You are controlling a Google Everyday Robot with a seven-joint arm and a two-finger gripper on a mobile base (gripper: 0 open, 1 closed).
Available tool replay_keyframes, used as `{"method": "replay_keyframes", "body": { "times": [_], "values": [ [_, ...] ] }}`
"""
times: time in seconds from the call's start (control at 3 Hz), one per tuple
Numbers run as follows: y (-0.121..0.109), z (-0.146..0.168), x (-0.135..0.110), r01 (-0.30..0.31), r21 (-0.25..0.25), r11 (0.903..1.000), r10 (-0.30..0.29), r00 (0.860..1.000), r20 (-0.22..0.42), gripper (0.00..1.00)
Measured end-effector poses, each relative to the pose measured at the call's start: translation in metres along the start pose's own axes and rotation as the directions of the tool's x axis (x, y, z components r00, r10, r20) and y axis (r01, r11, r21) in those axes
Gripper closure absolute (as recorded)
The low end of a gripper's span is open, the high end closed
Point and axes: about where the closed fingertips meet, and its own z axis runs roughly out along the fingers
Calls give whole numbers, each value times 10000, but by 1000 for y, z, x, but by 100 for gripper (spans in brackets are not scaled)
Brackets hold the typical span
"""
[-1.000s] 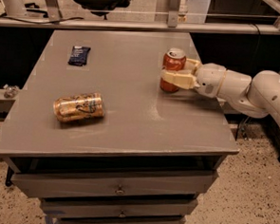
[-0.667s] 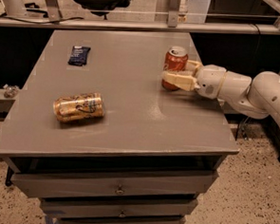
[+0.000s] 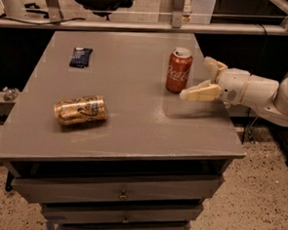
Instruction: Place coke can upright
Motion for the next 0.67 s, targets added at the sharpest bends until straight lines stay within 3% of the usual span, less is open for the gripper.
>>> {"method": "replay_keyframes", "body": {
  "times": [0.67],
  "values": [
    [11,-100,-18,428,1135,9926,-365,9977,-565,0]
  ]
}}
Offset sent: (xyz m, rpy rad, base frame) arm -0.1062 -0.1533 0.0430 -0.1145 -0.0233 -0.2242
